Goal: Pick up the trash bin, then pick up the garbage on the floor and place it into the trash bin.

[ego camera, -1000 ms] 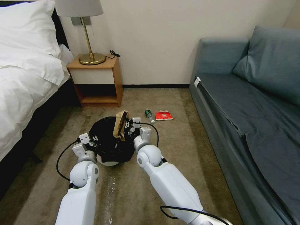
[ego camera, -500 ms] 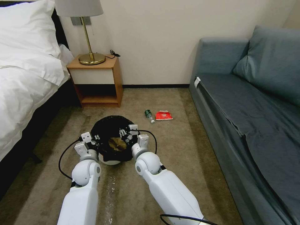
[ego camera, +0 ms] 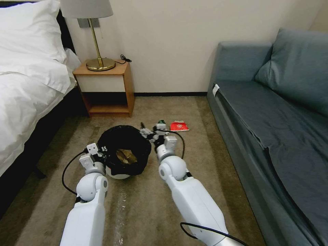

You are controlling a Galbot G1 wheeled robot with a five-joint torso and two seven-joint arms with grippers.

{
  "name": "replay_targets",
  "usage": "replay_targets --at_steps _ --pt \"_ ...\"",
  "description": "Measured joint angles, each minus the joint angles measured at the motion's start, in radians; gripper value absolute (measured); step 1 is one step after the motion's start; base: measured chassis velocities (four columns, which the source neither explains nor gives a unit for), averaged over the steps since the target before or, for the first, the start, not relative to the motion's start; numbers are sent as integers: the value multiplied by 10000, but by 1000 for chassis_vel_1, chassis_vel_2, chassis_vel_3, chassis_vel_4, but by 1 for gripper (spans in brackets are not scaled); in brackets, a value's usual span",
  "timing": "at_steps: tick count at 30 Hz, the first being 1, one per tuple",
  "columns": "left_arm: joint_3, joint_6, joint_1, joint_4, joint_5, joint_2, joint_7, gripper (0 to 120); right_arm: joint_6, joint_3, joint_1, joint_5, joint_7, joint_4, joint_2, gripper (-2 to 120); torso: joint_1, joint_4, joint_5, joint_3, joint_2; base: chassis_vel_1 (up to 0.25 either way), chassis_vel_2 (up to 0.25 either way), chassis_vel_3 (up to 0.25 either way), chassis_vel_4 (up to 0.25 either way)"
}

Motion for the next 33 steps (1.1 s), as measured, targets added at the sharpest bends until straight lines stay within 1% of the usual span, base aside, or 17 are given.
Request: replay_targets --at_steps 2,3,4,5,8,9,10,12,14,15,17,18,19,21,22,27,33 --pt "91 43 -73 45 -104 137 298 4 411 740 -449 -441 -281 -39 -287 100 0 -4 1 0 0 0 0 0 0" --pt "91 43 -73 45 -104 137 298 4 411 740 -449 -441 -281 -39 -287 100 0 -4 1 0 0 0 0 0 0" --pt "170 82 -95 70 -142 227 607 4 708 1204 -769 -562 -587 -6 -450 100 0 -5 0 0 0 0 0 0 0" --pt "170 82 -95 70 -142 227 607 4 708 1204 -769 -562 -587 -6 -450 100 0 -5 0 0 0 0 0 0 0" --pt "243 122 -98 70 -159 464 1286 4 1044 2050 -1612 -647 -1244 400 -756 100 1 -6 1 0 -1 0 0 0 0" --pt "243 122 -98 70 -159 464 1286 4 1044 2050 -1612 -647 -1244 400 -756 100 1 -6 1 0 -1 0 0 0 0" --pt "234 132 -78 13 -173 635 1626 4 1185 2401 -2078 -676 -1384 706 -854 100 0 -6 0 0 0 0 0 0 0" --pt "219 132 -62 -16 -175 687 1745 4 1257 2475 -2196 -718 -1398 785 -861 100 0 -6 0 0 0 0 0 0 0" --pt "42 132 80 -229 -190 923 2152 4 1661 2746 -2649 -931 -1410 1034 -864 100 0 -4 -1 0 0 0 0 0 0" --pt "42 132 80 -229 -190 923 2152 4 1661 2746 -2649 -931 -1410 1034 -864 100 0 -4 -1 0 0 0 0 0 0" --pt "-155 133 248 -467 -244 1036 2264 4 1868 2802 -2824 -1081 -1407 1113 -834 100 0 -6 -2 0 0 0 0 0 0" --pt "-430 144 423 -720 -333 1116 2291 4 2054 2801 -2882 -1288 -1335 1082 -754 100 0 -2 -1 -1 0 0 0 0 0" --pt "-430 144 423 -720 -333 1116 2291 4 2054 2801 -2882 -1288 -1335 1082 -754 100 0 -2 -1 -1 0 0 0 0 0" --pt "-723 171 612 -978 -417 1172 2254 4 2264 2805 -2963 -1689 -1236 970 -604 100 0 1 -1 -1 -1 0 0 0 0" --pt "-723 171 612 -978 -417 1172 2254 4 2264 2805 -2963 -1689 -1236 970 -604 100 0 1 -1 -1 -1 0 0 0 0" --pt "-1059 186 938 -1341 -587 1238 2216 4 2288 2818 -3182 -2264 -1032 984 -372 100 0 -2 -1 -1 0 0 0 0 0" --pt "-1306 186 1125 -1479 -697 1354 2183 4 2360 2815 -3423 -2338 -1097 1248 -356 100 0 -1 -2 -1 0 0 0 0 0"
